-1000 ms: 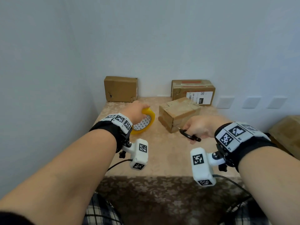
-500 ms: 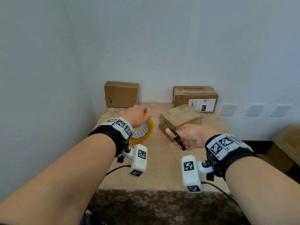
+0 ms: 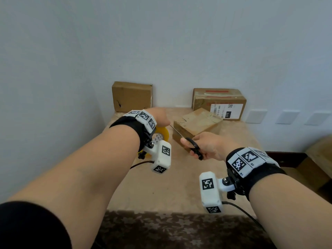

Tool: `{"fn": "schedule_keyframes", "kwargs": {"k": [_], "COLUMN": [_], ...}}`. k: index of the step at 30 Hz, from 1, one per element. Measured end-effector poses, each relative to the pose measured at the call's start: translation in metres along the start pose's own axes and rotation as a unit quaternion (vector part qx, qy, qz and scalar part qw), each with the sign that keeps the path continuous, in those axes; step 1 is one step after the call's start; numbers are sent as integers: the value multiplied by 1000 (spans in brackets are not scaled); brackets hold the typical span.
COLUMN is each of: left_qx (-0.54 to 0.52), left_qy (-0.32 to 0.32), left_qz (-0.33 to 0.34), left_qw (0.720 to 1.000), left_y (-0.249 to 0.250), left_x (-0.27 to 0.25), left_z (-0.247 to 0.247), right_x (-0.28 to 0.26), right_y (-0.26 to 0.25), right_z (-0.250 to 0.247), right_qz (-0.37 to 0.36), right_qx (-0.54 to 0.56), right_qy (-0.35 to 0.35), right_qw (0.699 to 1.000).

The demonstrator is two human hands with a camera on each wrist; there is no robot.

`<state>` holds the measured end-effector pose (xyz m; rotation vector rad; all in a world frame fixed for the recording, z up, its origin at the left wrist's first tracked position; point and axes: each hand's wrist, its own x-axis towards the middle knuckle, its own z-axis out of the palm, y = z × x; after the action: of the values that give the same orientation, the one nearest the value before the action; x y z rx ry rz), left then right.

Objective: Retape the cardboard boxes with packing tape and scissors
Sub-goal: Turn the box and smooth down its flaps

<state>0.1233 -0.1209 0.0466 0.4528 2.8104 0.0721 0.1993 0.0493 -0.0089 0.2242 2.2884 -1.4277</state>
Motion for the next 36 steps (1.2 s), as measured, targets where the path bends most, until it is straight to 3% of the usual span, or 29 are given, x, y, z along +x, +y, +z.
{"fn": "schedule_keyframes", "kwargs": {"k": [7, 11, 20, 36], "left_qx": [19, -26, -61, -101], "left_qy": [-60, -90, -43, 2], "left_qz": [-19, -52, -106, -101], "left_qw": [998, 994, 992, 990], "left_y": [3, 6, 12, 14], "left_x": [1, 0, -3, -15], "left_z": [-1, -7, 1, 5], "right_x": [-2, -4, -3, -5], "right_y": [5, 5, 10, 7], "right_z": [-3, -5, -6, -2], "right_qz": [-30, -35, -56, -43], "right_qx": [4, -19, -5, 71], "right_qy": [16, 14, 7, -48], "right_qw": [999, 999, 998, 995]}}
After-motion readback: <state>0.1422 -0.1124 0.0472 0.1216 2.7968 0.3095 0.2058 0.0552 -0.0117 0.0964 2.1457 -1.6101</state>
